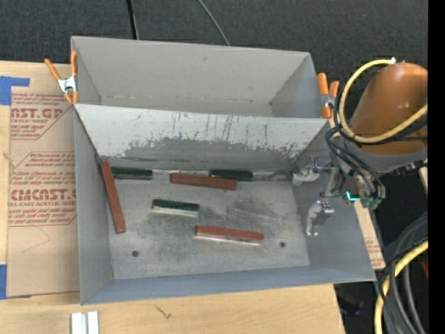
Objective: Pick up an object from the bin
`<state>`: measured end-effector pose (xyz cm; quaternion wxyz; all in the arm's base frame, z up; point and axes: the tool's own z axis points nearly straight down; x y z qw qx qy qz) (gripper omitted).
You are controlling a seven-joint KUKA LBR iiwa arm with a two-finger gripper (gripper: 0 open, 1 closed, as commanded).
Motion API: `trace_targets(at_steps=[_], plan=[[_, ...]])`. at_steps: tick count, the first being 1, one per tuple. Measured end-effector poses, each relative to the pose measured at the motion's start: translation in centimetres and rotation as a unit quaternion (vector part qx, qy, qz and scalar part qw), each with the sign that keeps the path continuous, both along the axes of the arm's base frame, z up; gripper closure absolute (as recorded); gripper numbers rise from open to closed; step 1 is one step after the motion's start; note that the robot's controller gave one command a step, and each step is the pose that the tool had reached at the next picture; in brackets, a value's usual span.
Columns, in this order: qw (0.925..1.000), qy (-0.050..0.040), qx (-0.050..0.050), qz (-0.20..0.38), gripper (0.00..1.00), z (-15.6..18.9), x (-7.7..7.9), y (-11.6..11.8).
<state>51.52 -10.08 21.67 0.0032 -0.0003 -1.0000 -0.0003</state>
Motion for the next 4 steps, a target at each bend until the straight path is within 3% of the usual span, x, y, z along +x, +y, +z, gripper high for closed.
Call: trace_targets(at_steps=[1, 2, 3, 4], plan=[[1.0, -0.0039, -0.001, 0.001, 0.0, 0.4, 0.2, 0.0], [0.9999, -0.0077, -0.001, -0.009, 0.0, -4.3, 0.5, 1.1], [0.9974, -0.0081, -0.001, -0.072, 1.0, -14.2, -0.1, 1.8], [0.9974, -0.0046, -0.001, -0.071, 0.0, -14.5, -0.4, 1.8]])
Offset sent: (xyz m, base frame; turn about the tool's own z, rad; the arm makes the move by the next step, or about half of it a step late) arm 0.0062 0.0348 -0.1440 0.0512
